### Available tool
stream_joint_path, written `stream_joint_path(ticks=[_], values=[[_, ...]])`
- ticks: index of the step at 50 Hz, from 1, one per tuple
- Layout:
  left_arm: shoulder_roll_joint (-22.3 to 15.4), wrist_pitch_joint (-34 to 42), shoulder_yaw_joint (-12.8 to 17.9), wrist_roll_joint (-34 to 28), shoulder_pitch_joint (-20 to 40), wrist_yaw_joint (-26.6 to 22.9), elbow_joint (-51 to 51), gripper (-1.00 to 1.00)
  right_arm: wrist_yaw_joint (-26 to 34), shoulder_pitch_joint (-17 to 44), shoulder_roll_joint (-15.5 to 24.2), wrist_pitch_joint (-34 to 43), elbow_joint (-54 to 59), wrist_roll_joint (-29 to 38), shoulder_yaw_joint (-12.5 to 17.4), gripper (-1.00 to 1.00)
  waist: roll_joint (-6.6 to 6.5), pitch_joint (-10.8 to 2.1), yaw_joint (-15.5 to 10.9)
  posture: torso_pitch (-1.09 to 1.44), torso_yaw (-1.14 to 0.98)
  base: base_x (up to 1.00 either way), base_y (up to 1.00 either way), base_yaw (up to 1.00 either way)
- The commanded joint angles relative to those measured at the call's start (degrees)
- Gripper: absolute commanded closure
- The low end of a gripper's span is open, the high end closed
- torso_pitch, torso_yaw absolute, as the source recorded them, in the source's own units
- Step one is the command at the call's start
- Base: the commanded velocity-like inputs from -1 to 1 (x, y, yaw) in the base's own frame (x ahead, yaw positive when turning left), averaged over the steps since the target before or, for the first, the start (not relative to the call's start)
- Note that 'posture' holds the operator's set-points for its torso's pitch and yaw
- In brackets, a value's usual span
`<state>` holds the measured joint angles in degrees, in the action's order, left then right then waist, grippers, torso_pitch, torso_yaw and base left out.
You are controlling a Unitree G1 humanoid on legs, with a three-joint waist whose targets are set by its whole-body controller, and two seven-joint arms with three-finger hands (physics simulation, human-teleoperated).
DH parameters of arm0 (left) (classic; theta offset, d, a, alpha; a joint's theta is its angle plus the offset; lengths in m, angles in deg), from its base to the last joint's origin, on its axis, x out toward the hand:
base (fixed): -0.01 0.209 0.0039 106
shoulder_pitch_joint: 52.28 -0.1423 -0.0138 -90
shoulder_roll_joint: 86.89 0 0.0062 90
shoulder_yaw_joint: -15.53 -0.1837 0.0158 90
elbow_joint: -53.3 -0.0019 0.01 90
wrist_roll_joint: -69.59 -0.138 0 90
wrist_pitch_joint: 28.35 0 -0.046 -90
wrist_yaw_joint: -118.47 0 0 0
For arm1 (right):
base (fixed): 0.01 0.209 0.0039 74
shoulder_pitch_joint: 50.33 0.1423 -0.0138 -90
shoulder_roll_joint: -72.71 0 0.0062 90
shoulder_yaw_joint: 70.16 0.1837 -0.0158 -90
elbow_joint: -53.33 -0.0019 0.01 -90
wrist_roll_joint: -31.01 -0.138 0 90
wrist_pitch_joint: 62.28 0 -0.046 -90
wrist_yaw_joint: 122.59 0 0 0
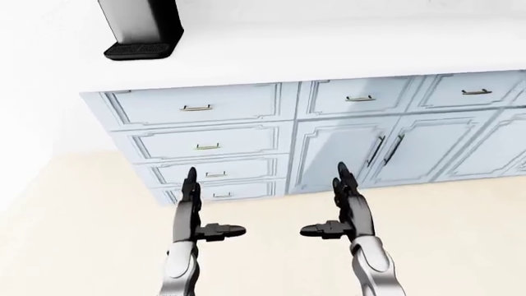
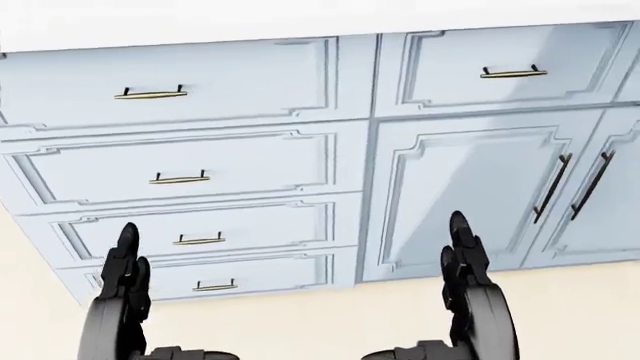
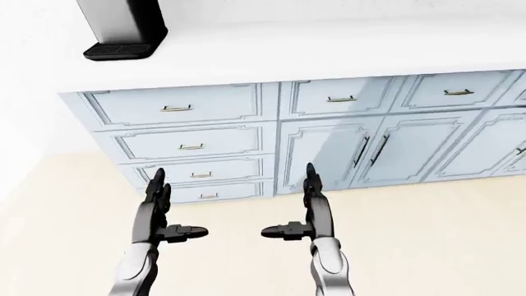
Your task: Navigate to the stove.
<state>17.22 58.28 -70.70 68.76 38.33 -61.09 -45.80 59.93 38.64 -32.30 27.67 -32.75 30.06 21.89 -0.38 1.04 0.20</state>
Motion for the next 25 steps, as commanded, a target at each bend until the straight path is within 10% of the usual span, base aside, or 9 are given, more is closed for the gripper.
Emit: stream_joint_path(ticks=[1, 13, 18, 22, 23, 25], values=[[0.0, -2.1, -0.5, -0.2, 1.2, -0.2, 2.8, -1.0, 0.0, 0.8, 0.3, -1.9, -2.6, 0.1, 0.3, -1.0, -0.1, -0.79, 0.2, 0.0, 0.0, 0.0, 0.0, -0.44], [0.0, -2.0, -0.6, -0.4, 1.2, -0.3, 2.6, -1.0, 0.3, 0.6, 0.2, -2.0, -3.0, 0.4, 0.1, -1.0, -1.81, 0.51, 1.1, 0.0, 0.0, 0.0, 0.0, -0.36], [0.1, -2.0, -0.8, -0.8, 0.8, -0.3, 2.9, -1.0, 0.1, 0.6, 0.2, -2.1, -2.9, 0.6, 0.1, -1.0, -0.53, 0.26, 0.3, 0.0, 0.0, 0.0, 0.0, -0.34], [0.1, -2.4, -0.8, -0.9, 1.0, -0.4, 2.3, -1.0, 0.1, 0.6, 0.1, -2.1, -2.9, 0.6, 0.1, -1.0, 3.52, -0.08, -0.1, 0.0, 0.0, 0.0, 0.0, -0.34], [0.1, -2.4, -0.8, -0.9, 1.0, -0.4, 2.3, -1.0, 0.1, 0.6, 0.1, -1.9, -3.1, 0.6, 0.1, -1.0, 1.9, -0.16, 0.3, 0.0, 0.0, 0.0, 0.0, -0.34], [0.1, -2.6, -0.8, -1.0, 1.1, -0.3, 2.0, -1.0, 0.1, 0.6, 0.1, -2.0, -2.9, 0.6, 0.1, -1.0, 2.79, 0.09, 0.5, 0.0, 0.0, 0.0, 0.0, -0.35]])
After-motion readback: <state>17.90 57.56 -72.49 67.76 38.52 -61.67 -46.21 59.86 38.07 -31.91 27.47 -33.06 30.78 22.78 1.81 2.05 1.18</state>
